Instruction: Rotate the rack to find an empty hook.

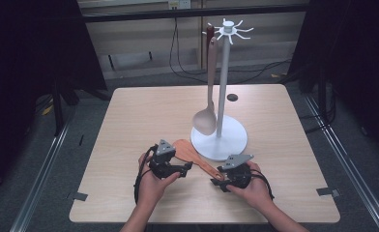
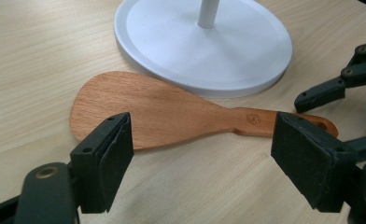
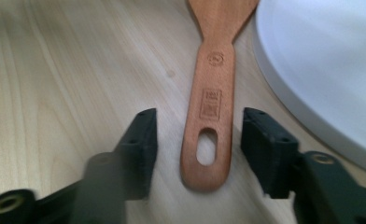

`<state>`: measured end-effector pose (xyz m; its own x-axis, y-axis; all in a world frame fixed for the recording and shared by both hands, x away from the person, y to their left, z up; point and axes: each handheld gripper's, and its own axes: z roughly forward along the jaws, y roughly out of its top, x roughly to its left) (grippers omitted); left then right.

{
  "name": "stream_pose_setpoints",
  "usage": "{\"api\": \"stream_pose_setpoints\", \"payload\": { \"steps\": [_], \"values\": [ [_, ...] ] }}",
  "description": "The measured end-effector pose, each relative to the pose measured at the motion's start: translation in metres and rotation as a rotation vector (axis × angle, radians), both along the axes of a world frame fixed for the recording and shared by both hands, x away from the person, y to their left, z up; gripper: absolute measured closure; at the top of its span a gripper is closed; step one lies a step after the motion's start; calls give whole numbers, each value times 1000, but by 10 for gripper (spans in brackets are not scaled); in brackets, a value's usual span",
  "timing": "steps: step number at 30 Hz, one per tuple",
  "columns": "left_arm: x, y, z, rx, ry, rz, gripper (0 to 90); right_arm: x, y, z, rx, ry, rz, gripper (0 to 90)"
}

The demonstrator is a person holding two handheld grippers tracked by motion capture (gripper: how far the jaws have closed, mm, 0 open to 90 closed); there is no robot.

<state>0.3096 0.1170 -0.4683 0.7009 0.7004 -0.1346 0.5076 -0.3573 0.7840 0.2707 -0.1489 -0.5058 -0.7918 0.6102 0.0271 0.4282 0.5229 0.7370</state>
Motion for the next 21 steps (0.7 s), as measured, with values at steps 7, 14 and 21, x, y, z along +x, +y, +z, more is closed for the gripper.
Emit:
{"api": "stream_pose_setpoints", "payload": {
  "steps": [7,14,21],
  "values": [
    [-1,1,3,-9,-9,-13,210,2,1,-1,26,6,56,652],
    [-1,-6,3,-16,-6,-32,211,-8,6,2,25,33,192,664],
    [2,-15,-1,-1,11,-75,210,-12,-7,2,11,36,165,590]
  ]
}}
